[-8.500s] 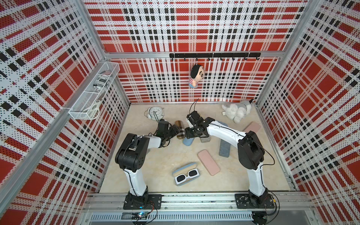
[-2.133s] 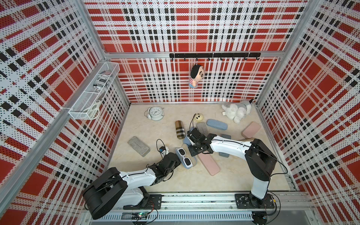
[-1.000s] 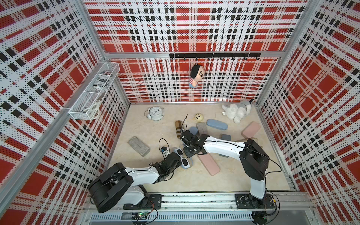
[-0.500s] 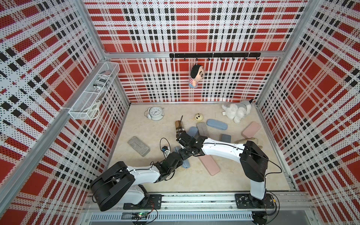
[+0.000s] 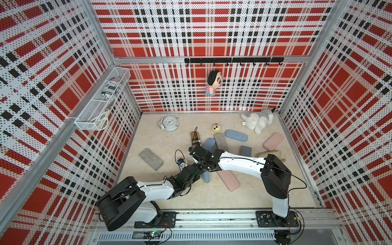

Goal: Close the glasses case
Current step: Close the glasses case at the center of the board.

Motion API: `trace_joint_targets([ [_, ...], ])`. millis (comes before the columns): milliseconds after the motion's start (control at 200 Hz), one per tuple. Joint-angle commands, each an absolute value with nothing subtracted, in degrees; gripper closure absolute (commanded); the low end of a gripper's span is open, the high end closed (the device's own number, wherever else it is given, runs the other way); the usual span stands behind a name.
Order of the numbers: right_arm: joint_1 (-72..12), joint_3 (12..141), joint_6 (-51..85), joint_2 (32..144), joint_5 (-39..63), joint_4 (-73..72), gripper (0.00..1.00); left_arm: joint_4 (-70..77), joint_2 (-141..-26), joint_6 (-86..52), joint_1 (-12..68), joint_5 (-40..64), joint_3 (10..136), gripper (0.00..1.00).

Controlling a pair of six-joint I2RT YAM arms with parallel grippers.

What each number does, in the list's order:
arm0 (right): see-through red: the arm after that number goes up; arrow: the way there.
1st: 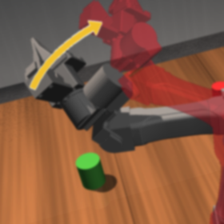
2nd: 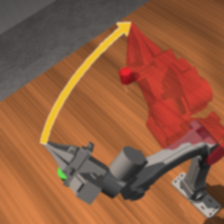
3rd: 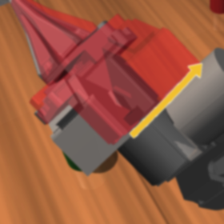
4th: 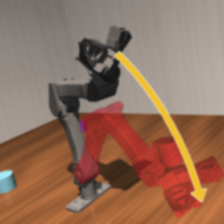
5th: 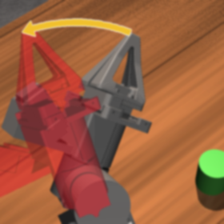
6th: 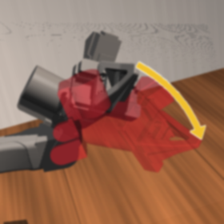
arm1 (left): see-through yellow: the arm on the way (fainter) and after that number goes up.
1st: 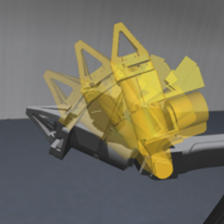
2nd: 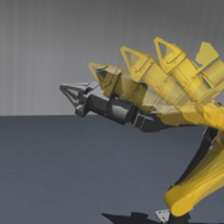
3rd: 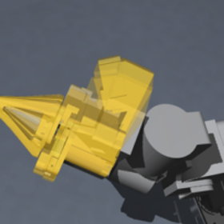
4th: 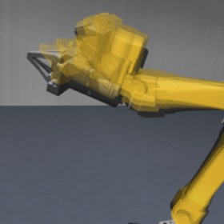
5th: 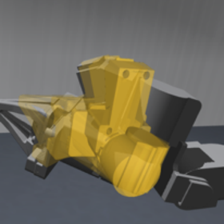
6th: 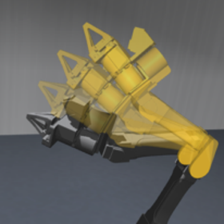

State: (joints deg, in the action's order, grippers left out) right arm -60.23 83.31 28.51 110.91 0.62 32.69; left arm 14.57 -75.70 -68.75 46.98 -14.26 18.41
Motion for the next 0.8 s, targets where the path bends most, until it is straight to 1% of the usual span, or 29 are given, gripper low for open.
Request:
trace_joint_targets([
  [0, -61.76, 82.26, 30.38, 108.85, 0.1, 29.45, 0.99, 16.33, -71.23, -68.81, 47.55, -15.85, 17.94, 1.0],
  [130, -61.25, 81.5, 31.02, 106.9, -1.71, 28.82, 0.9, 12.35, -65.35, -69.12, 47.55, -18.2, 16.47, 1.0],
  [205, -60.88, 81.18, 31.16, 105.82, -3.14, 29.32, 0.77, 10.16, -61.76, -69.32, 47.48, -19.42, 15.67, 1.0],
  [261, -60.91, 80.5, 30.91, 104.72, -4.17, 29.16, 0.69, 8.18, -59.28, -69.42, 47.46, -20.32, 15.23, 0.98],
  [286, -60.83, 80.06, 30.77, 104.03, -4.57, 28.89, 0.64, 7.31, -58.21, -69.44, 47.38, -20.74, 15.06, 0.96],
  [296, -60.82, 79.78, 30.7, 103.88, -4.75, 28.8, 0.59, 6.9, -57.79, -69.5, 47.38, -20.85, 15.04, 0.95],
  [336, -60.8, 79.19, 30.38, 103.01, -5.36, 28.63, 0.45, 5.54, -56.12, -69.65, 47.29, -21.55, 14.72, 0.9],
  [381, -60.61, 78.82, 30.08, 102.37, -5.85, 28.87, 0.39, 3.73, -54.4, -69.83, 47.15, -22.32, 14.43, 0.85],
  [426, -60.47, 78.91, 29.95, 102.12, -6.47, 29.82, 0.34, 2.46, -52.47, -69.94, 47.03, -22.88, 14.01, 0.76],
  [466, -60.36, 79.05, 29.96, 102.17, -7.14, 31.2, 0.32, 1.42, -50.71, -70.16, 46.85, -23.26, 13.55, 0.7],
  [511, -60.08, 78.81, 29.97, 102.13, -7.93, 32.06, 0.31, 0.38, -48.77, -70.35, 46.63, -23.66, 13.04, 0.59],
  [586, -59.77, 77.68, 30.32, 102.1, -7.2, 32.22, 0.29, -1.77, -45.6, -70.84, 46.2, -24.33, 12.36, 0.46],
  [706, -59.68, 77.61, 30.1, 103.83, -5.33, 33.27, 0.21, -5.64, -40.73, -71.15, 45.14, -24.94, 11.73, 0.33],
  [797, -59.67, 77.29, 30.38, 105.12, -5.63, 33.79, 0.19, -8.79, -36.63, -71.26, 44.49, -25.53, 11.69, 0.25],
])
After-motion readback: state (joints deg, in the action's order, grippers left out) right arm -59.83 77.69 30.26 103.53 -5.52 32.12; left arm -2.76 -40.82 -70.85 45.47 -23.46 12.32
